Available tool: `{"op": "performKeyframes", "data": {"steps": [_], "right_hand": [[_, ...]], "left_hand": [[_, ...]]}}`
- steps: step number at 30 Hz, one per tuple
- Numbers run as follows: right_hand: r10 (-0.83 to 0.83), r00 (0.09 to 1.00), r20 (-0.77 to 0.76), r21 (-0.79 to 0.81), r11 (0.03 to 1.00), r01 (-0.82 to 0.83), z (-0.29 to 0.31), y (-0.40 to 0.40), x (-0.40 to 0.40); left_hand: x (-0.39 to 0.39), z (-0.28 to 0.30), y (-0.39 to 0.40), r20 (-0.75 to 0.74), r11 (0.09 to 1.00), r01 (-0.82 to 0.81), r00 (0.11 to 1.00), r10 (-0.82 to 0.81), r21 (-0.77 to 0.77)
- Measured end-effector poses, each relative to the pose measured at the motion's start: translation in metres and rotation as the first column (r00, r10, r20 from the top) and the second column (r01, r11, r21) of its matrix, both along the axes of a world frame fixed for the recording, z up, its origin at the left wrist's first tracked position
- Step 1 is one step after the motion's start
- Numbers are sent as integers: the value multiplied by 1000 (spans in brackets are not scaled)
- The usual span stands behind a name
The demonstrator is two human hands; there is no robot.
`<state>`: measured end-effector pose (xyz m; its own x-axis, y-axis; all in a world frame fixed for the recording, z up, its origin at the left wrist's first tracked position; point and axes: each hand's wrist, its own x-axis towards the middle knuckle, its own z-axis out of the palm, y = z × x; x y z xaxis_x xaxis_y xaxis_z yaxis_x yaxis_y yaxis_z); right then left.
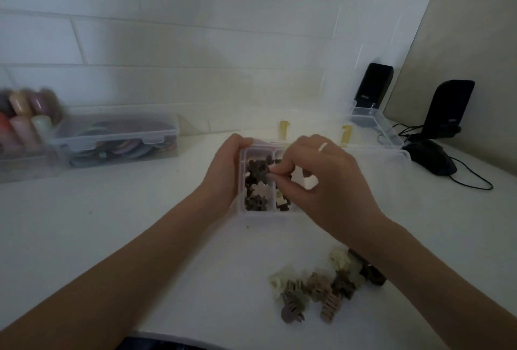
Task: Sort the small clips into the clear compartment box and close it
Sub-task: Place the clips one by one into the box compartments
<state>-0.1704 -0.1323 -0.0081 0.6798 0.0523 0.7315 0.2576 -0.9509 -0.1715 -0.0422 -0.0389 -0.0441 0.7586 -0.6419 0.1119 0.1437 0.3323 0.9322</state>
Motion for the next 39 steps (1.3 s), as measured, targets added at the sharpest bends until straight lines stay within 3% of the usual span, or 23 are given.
{"op": "performKeyframes", "data": {"steps": [4,10,12,14,17,20,25,29,35,39], "right_hand": [[-170,984,-48,-283,947,150,7,11,25],[-322,939,-125,-347,901,262,8,18,34],[-251,946,-204,-224,953,204,11,11,25],[-116,962,-247,-3,993,119,16,-3,9],[117,912,-393,177,983,-50,22,-23,-21],[248,809,-532,217,964,-152,14,-32,-44],[307,638,-706,191,950,-246,-1,-17,-51],[277,560,-781,115,945,-306,-9,0,-52],[168,689,-705,38,979,-201,-22,-5,-43],[183,746,-641,115,983,-142,-23,-5,-41]], "left_hand": [[1,0,0,-72,999,31,997,-34,-43],[2,0,0,-226,999,46,973,-43,9],[4,-2,0,-233,999,34,972,-26,27],[3,-2,1,-246,999,16,969,-2,52],[2,0,3,-260,997,13,966,8,76],[8,1,9,-171,997,-60,983,69,58],[8,6,11,-120,996,-91,988,92,19],[8,7,8,-105,995,-88,991,82,-49],[10,6,9,-108,994,-106,989,101,-39],[12,5,11,-89,996,-86,993,84,-28]]}}
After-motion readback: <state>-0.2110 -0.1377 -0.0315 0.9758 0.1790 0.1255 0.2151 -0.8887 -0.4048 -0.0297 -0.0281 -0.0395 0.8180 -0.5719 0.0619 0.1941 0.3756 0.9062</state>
